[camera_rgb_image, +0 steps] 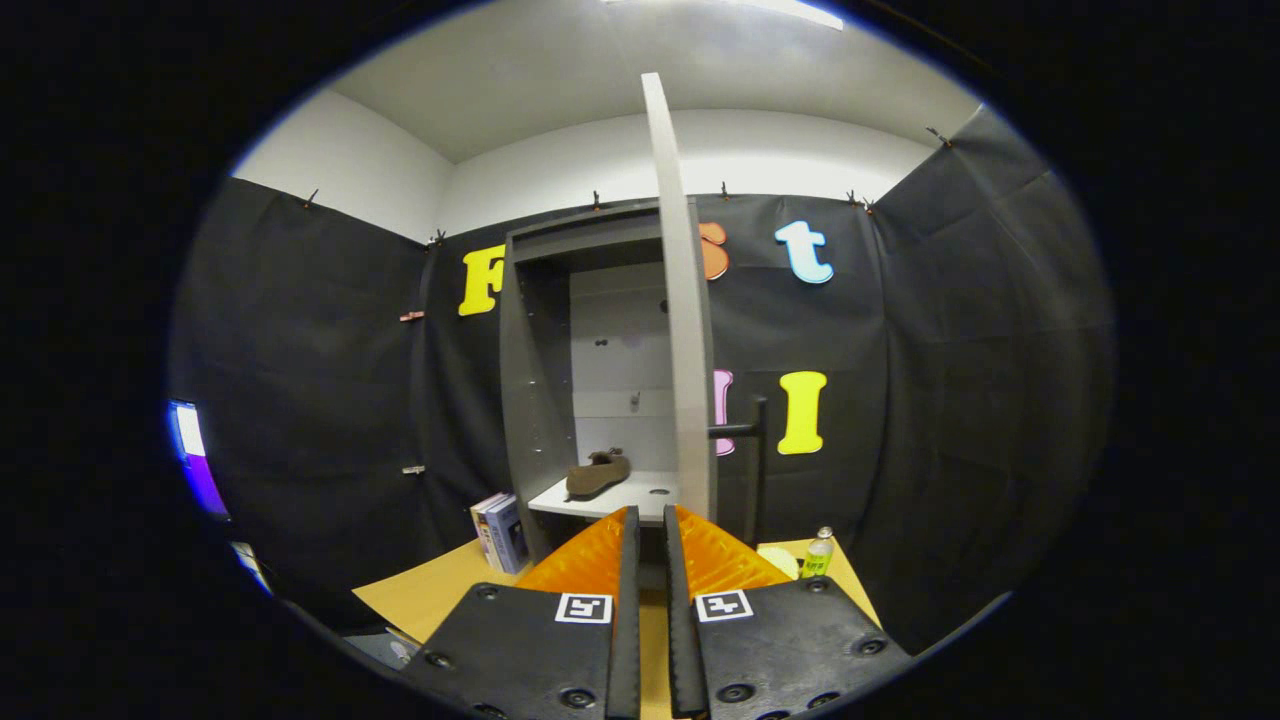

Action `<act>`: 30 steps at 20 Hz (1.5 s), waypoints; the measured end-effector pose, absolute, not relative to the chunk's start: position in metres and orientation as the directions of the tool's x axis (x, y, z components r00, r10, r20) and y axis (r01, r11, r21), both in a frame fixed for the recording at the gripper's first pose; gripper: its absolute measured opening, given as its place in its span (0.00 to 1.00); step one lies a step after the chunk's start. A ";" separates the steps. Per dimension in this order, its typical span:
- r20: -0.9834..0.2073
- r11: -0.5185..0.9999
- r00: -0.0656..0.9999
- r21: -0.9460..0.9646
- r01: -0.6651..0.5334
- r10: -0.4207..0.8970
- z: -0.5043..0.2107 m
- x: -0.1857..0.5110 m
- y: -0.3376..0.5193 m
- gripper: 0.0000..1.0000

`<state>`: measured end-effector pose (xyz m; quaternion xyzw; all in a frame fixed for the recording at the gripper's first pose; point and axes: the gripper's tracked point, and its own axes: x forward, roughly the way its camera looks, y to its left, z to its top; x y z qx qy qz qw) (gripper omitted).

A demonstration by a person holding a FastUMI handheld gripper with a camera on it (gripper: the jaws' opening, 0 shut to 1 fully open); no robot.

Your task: Open the shoe cabinet door, grab the shoes and put them into the shoe cabinet, then close the shoe cabinet door.

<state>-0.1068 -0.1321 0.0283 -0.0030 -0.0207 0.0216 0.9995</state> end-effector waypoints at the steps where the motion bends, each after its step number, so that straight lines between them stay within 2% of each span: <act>1: 0.022 0.997 0.997 -0.008 -0.072 0.072 0.021 -0.103 -0.120 0.16; 8: -0.196 0.976 0.957 -0.008 -0.218 0.212 -0.075 -0.072 -0.031 0.16; 13: -0.339 0.974 0.918 -0.020 -0.226 0.206 -0.145 -0.040 0.001 0.16; 21: -0.565 0.998 0.825 -0.031 -0.046 0.020 -0.283 0.027 0.023 0.17; 30: -0.748 0.992 0.653 -0.067 0.107 -0.121 -0.428 0.042 0.001 0.17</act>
